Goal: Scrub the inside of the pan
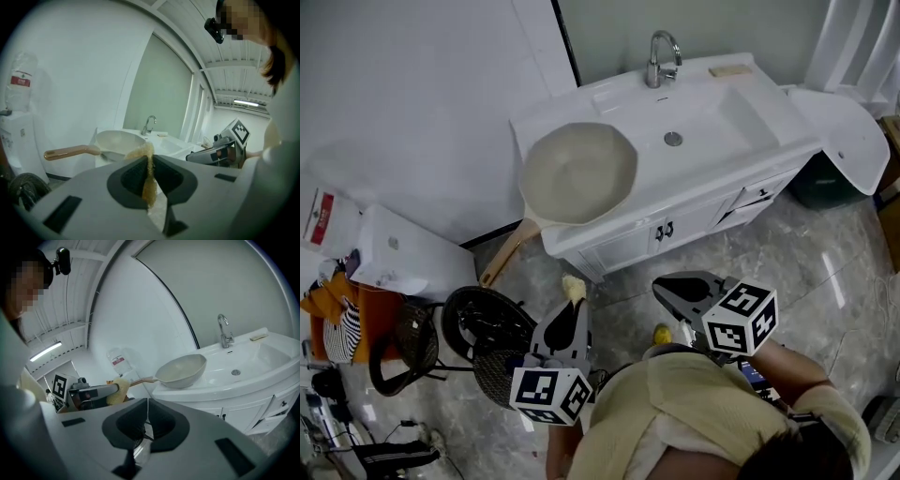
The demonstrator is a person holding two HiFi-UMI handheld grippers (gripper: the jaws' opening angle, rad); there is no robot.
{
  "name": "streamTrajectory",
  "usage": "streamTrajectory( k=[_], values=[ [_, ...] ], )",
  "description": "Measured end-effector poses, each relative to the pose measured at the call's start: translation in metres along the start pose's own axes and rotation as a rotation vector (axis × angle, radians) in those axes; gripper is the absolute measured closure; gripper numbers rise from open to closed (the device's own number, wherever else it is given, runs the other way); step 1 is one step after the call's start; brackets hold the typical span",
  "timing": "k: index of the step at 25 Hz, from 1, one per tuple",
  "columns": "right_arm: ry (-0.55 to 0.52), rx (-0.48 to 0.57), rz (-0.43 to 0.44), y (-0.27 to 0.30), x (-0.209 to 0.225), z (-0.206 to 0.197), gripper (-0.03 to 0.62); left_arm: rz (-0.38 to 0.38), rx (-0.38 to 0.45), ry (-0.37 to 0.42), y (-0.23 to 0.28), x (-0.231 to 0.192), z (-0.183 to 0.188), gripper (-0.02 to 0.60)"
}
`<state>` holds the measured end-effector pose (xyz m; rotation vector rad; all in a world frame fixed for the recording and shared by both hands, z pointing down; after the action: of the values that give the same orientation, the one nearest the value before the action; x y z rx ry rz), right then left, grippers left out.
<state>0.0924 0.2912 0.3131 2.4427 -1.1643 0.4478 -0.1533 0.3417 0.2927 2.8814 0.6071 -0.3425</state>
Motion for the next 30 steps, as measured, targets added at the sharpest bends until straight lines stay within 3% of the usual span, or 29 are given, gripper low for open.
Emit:
streamTrajectory(
  k=[6, 12, 17, 21, 30],
  values=[
    [-0.009, -0.019, 0.022, -0.002, 0.031, 0.006, 0.563, 0.028, 0.019, 0.028, 0.032, 0.014, 0.002, 0.497],
    [-0.019, -0.003, 0.011, -0.004, 0.052, 0.015, 0.563, 0.032, 0.059, 0.001, 0.051, 0.019, 0.009, 0.498],
    [0.004, 0.014, 0.020, 0.003, 0.065, 0.019, 0.563, 0.073, 0.043, 0.061, 0.063, 0.019, 0.011, 0.498],
    [-0.017, 0.029, 0.024, 0.014, 0.072, 0.026, 0.563, 0.070, 0.018, 0.094, 0.076, 0.008, 0.013, 0.499],
    [-0.054, 0.050, -0.058, 0.064, 0.109, 0.066, 0.563, 0.035, -0.007, 0.168, 0.149, -0.042, 0.045, 0.497]
  ],
)
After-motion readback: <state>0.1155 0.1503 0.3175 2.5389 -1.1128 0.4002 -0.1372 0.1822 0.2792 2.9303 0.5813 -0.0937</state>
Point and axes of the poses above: the fingertips, and each gripper's own axes: y forward along the fingers, x to its right, z out of its top, the point moved 10 cm from there along -y, backward along the fingers, and after that the axes turned 13 degrees about x, right-handed, at the moved point
